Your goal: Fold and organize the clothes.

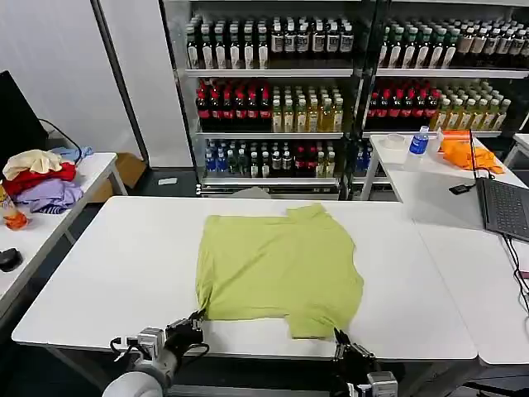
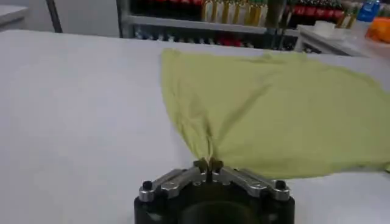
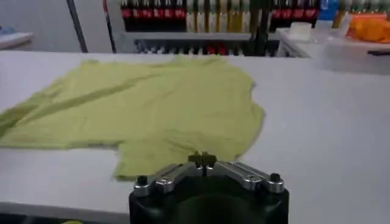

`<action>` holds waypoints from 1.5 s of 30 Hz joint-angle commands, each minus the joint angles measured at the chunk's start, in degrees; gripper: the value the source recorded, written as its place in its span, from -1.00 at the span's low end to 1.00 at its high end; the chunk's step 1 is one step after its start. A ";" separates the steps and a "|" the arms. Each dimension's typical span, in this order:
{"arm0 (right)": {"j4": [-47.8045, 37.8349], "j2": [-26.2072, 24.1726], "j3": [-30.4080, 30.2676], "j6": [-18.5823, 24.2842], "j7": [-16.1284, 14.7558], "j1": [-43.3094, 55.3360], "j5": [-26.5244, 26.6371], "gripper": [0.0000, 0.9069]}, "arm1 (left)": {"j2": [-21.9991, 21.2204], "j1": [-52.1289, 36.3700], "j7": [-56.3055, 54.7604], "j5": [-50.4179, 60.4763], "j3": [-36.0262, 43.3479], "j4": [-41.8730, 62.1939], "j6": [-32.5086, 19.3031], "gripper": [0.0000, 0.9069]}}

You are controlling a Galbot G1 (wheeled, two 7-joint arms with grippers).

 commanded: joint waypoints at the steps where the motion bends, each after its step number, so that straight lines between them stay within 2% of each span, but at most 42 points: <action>1: 6.48 -0.77 2.38 1.19 -1.20 -2.86 -0.17 -1.00 | 1.87 4.92 -0.12 -5.18 -7.51 -10.24 -0.34 -0.93; 6: 6.48 -0.90 2.42 1.34 -1.69 -1.44 -0.38 -1.00 | 3.53 4.40 -0.08 -5.58 -8.57 -10.71 -0.35 -0.93; 13: 1.16 -1.29 1.73 1.48 -2.96 5.07 0.00 -1.00 | 5.18 0.10 0.32 -5.42 -6.72 -6.71 -0.34 -0.93; 24: -8.82 -2.97 -0.46 0.43 -3.85 20.30 2.31 -1.00 | 5.68 -10.84 0.42 -5.23 -0.03 2.79 -0.52 -0.93; 34: -17.11 -5.11 -3.02 1.50 -5.46 29.44 2.88 -1.00 | 4.56 -19.20 0.36 -4.87 6.88 10.61 -0.38 -0.93; 45: -26.20 -3.24 -6.88 3.63 -7.03 35.56 -0.01 -1.00 | 1.81 -24.48 0.22 -3.32 10.67 17.43 -0.68 -0.93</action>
